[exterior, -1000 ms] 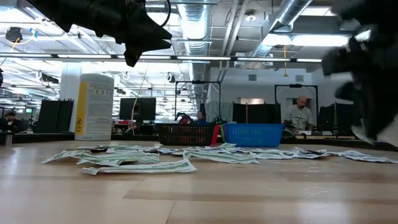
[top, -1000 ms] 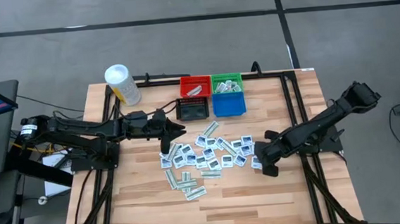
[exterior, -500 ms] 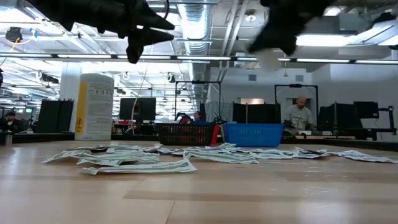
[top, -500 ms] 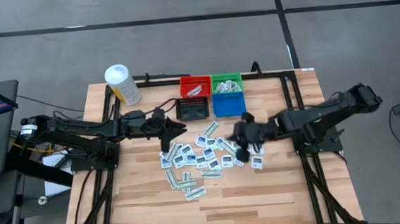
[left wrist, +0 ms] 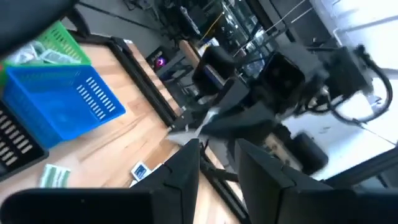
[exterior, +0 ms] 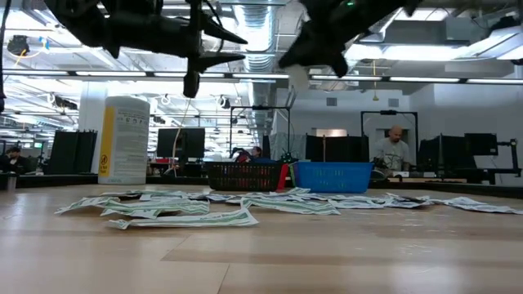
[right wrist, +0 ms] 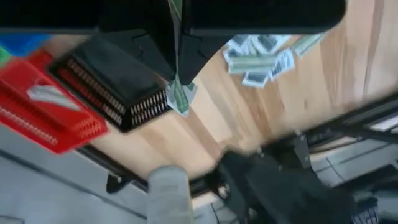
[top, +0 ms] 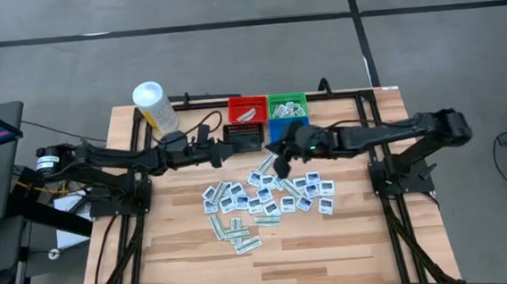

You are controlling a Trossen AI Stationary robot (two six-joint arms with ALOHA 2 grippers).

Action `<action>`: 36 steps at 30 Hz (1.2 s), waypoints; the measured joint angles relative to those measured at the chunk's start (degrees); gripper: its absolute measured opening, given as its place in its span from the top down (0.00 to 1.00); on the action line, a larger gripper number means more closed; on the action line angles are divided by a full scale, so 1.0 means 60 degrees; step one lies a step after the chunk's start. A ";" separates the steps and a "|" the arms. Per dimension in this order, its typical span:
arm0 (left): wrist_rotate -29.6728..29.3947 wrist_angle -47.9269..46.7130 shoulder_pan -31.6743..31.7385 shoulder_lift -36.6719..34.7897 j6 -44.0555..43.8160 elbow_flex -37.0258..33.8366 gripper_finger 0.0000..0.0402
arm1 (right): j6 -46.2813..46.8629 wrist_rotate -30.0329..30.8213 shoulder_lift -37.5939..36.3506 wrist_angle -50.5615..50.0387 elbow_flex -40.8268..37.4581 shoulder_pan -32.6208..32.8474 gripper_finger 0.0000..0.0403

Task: Pick & Place First Aid Supplies
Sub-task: Put the bandage into the red basket

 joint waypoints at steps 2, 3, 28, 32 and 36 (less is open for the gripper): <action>0.0260 0.0331 0.0048 0.0300 -0.0095 0.0014 0.74 | 0.0002 -0.0051 0.0433 0.0159 0.0259 -0.0025 0.99; 0.0376 0.0484 0.0051 0.0473 -0.0136 0.0113 0.74 | 0.0000 -0.0051 0.0586 0.0100 0.0338 -0.0030 0.99; 0.1690 0.0575 0.0150 0.0178 0.3514 0.0488 0.74 | -0.0219 -0.0487 0.1822 -0.0144 0.1846 0.0036 0.99; 0.1331 -0.0026 0.0150 -0.0497 0.4642 0.0492 0.74 | -0.0112 -0.0479 0.1819 -0.0151 0.1846 0.0043 0.99; 0.1128 -0.1396 0.0151 -0.0873 0.4769 0.0469 0.74 | -0.0102 -0.0476 0.1815 -0.0100 0.1846 0.0043 0.99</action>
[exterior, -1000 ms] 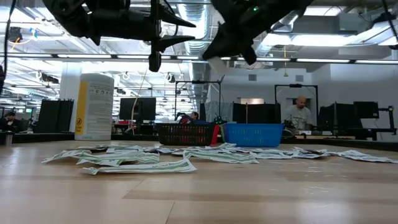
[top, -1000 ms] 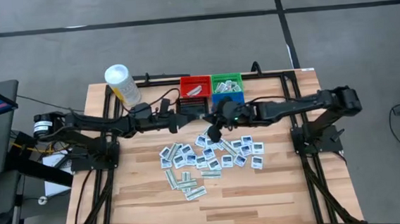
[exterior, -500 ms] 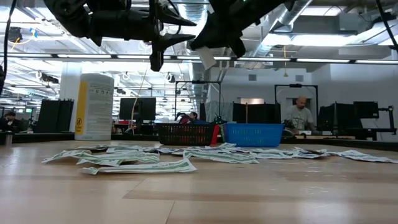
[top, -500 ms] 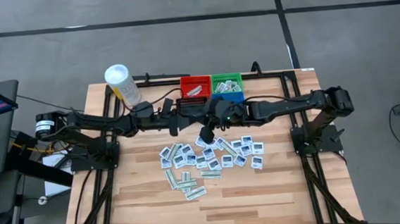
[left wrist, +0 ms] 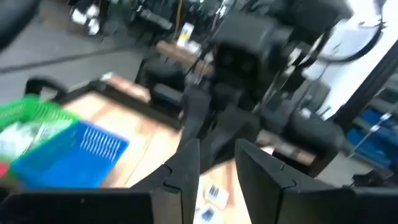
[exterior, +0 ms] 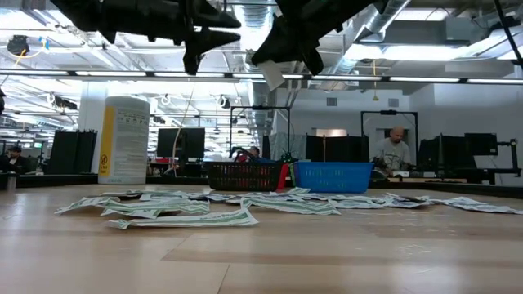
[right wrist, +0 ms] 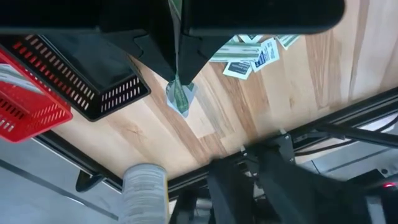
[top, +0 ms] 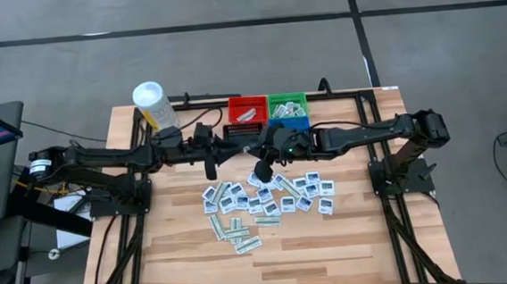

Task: Pick & Place First Aid Supplies
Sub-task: Put the bandage into the red basket

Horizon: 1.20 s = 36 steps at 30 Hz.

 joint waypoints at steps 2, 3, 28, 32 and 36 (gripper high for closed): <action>-0.0034 -0.0297 -0.0029 0.0011 -0.0339 -0.0003 0.74 | 0.0005 0.0000 0.0000 0.0076 0.0000 0.0000 0.99; -0.0030 -0.0329 -0.0039 0.0061 -0.0621 -0.0005 0.74 | 0.0019 0.0000 0.0000 0.0121 0.0000 0.0000 0.99; -0.0107 0.0257 -0.0107 0.0990 -0.2796 -0.0003 0.74 | 0.0029 -0.0268 0.0000 0.0492 0.0000 0.0200 0.99; -0.0114 0.0339 -0.0107 0.0990 -0.2795 -0.0003 0.74 | 0.0029 -0.0299 0.0000 0.0492 0.0000 0.0200 0.99; -0.0110 0.0338 -0.0107 0.0990 -0.2792 -0.0003 0.74 | 0.0029 -0.0299 0.0000 0.0492 0.0000 0.0200 0.99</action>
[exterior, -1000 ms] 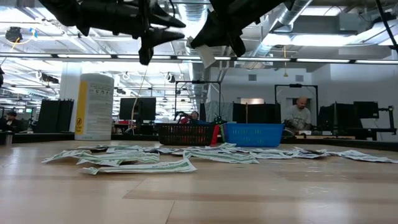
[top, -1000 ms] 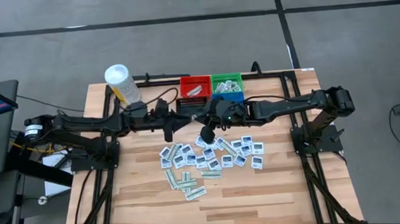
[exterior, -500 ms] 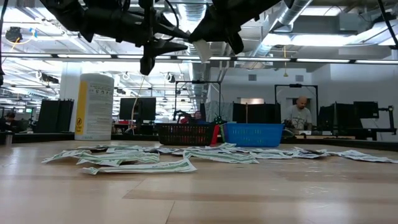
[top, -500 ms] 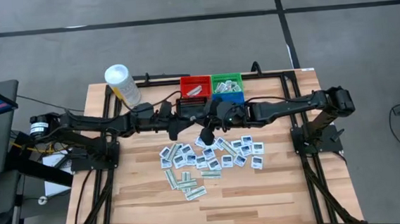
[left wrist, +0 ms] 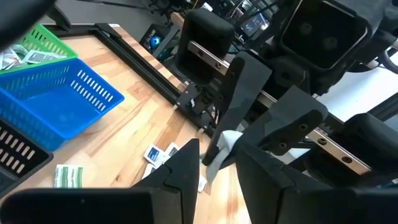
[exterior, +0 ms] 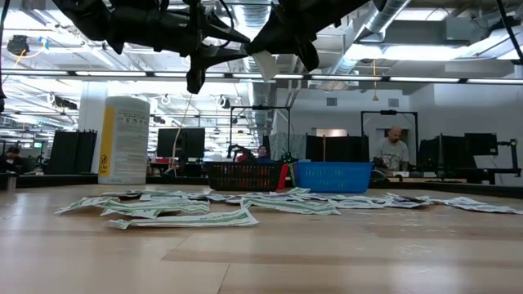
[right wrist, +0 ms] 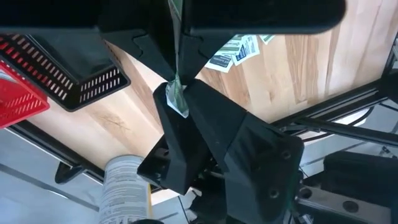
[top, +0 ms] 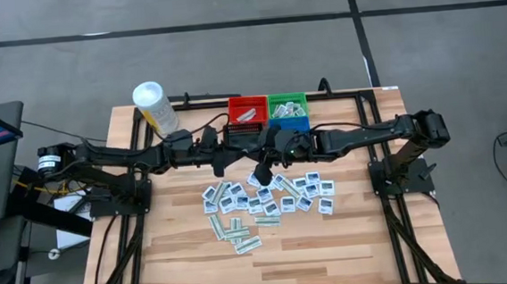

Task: Pick & Place First Aid Supplies
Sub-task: Put the bandage into the red basket

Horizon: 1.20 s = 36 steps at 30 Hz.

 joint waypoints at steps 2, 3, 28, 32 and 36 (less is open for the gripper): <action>0.0015 0.0000 0.0000 0.0000 0.0061 0.0000 0.75 | 0.0000 -0.0022 0.0000 0.0000 0.0000 0.0000 0.99; 0.0037 0.0000 0.0000 0.0000 0.0082 0.0000 0.77 | -0.0006 -0.0085 0.0000 0.0000 0.0000 0.0000 0.99; 0.0011 -0.0015 0.0000 0.0004 -0.0050 0.0000 0.99 | -0.0933 0.0069 0.0000 -0.1668 -0.0004 -0.0084 0.60; 0.0220 -0.0004 0.0004 0.0004 -0.0208 0.0000 0.99 | -0.0868 0.1174 0.0004 -0.2180 -0.0007 -0.0087 0.53; 0.0536 0.0004 0.0000 0.0004 -0.0391 0.0000 0.99 | -0.0860 0.2075 0.0004 -0.2008 -0.0007 -0.0091 0.51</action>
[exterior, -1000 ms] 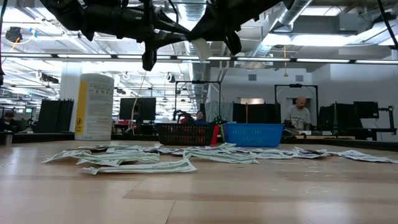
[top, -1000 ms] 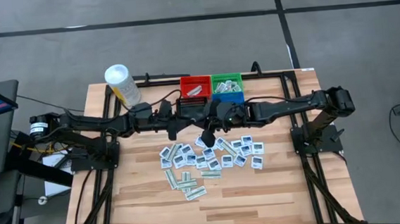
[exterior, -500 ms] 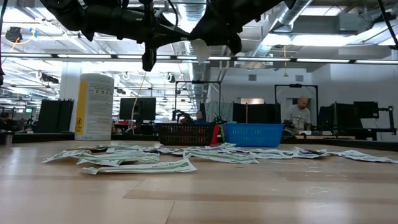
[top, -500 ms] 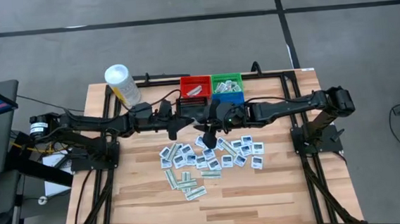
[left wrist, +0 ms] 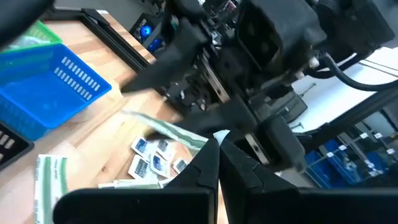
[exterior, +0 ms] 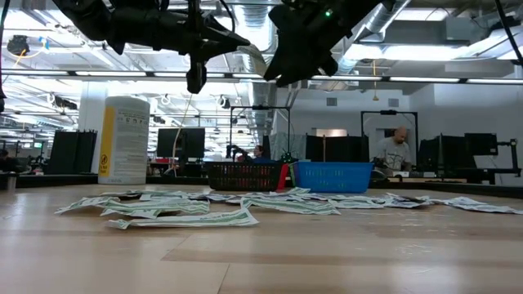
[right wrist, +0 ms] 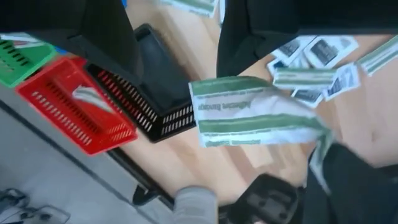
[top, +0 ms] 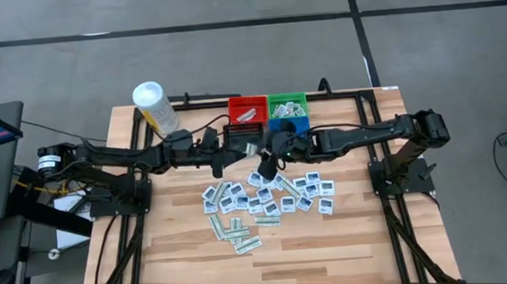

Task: Pick & Place First Aid Supplies
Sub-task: Put the bandage into the red basket

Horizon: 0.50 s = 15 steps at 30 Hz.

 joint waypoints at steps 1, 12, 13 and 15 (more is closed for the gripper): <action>0.0018 0.0000 -0.0002 0.0000 -0.0018 0.0000 0.98 | 0.0000 0.0084 0.0000 0.0062 0.0000 0.0000 0.51; 0.0029 -0.0065 -0.0117 0.0000 -0.0006 0.0000 0.98 | -0.0072 0.2046 0.0000 0.0151 0.0000 0.0000 0.65; 0.0021 -0.0114 -0.0117 0.0000 0.0003 0.0000 0.99 | -0.0086 0.2228 0.0000 0.0150 0.0000 0.0000 0.66; -0.0051 -0.0246 -0.0117 0.0000 0.0193 0.0000 0.99 | -0.0242 0.2464 0.0000 0.0149 0.0000 -0.0007 0.70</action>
